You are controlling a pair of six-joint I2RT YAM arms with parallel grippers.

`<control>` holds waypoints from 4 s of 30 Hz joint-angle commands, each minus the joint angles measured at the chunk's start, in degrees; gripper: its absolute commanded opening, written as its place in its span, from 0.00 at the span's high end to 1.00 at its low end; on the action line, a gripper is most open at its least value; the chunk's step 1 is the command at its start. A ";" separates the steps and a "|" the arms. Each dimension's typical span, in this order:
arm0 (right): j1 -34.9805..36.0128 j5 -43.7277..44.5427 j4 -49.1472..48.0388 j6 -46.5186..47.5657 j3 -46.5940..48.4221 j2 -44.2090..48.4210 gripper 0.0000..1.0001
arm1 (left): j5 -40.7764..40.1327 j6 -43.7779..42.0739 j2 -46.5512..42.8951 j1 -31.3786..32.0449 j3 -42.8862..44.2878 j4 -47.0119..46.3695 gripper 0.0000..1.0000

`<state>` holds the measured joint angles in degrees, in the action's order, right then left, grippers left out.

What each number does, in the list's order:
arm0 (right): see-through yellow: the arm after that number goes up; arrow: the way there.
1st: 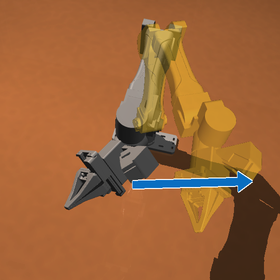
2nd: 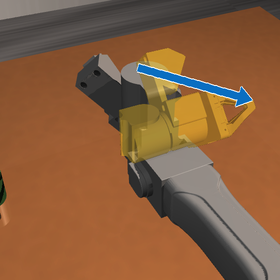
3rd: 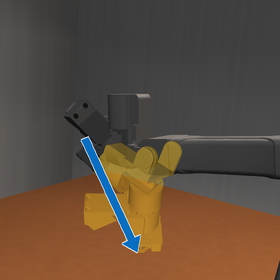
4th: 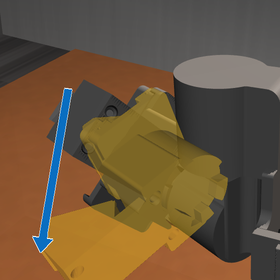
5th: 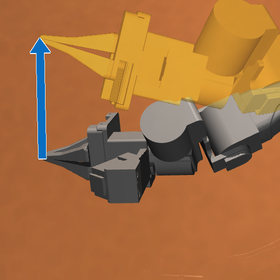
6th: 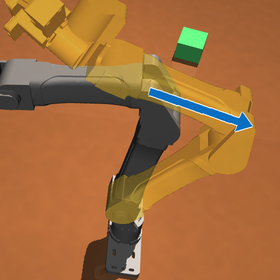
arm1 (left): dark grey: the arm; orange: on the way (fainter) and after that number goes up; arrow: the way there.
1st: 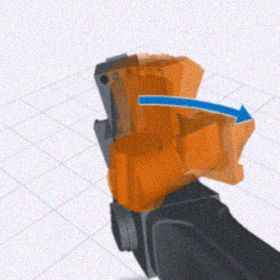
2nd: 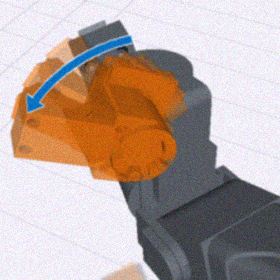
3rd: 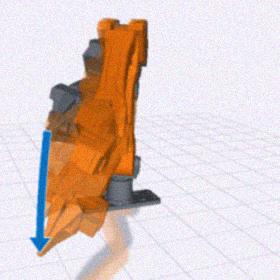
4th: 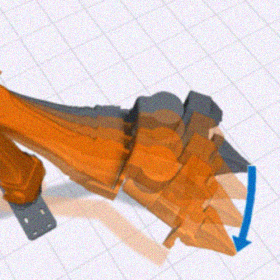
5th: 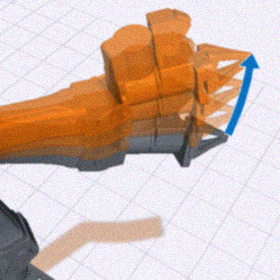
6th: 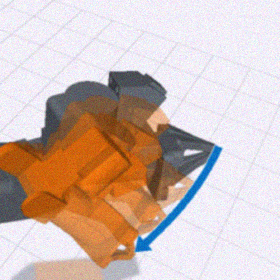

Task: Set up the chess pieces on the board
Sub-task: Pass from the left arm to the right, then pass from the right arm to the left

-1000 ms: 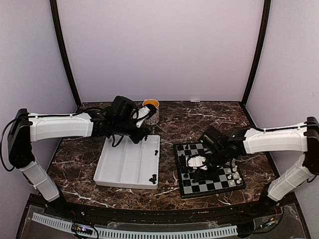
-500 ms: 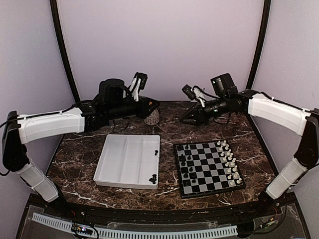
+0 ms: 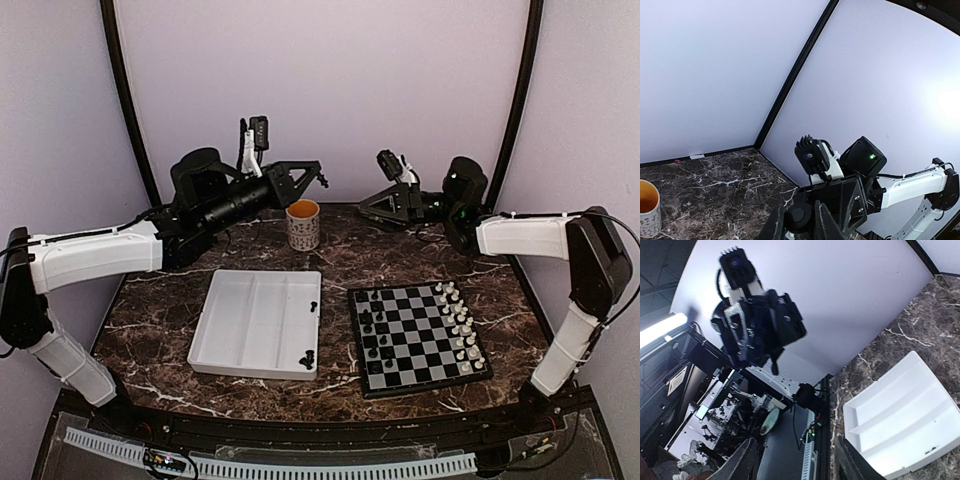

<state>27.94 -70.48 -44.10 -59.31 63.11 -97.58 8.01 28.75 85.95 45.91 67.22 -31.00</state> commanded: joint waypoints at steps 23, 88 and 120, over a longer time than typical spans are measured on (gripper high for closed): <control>2.15 -1.07 -26.39 -22.28 2.94 -4.20 0.53 | 4.31 9.19 9.17 3.65 0.01 -15.93 0.96; 17.75 79.19 102.98 107.54 20.05 9.75 0.98 | 42.83 23.93 26.65 -2.23 2.41 -10.75 0.56; 21.49 75.94 100.89 102.69 21.91 8.40 0.85 | 46.26 34.08 35.90 2.09 9.02 -21.76 0.82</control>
<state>48.99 5.76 58.46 44.91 83.59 -89.41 52.75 62.13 122.37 47.90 75.20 -48.77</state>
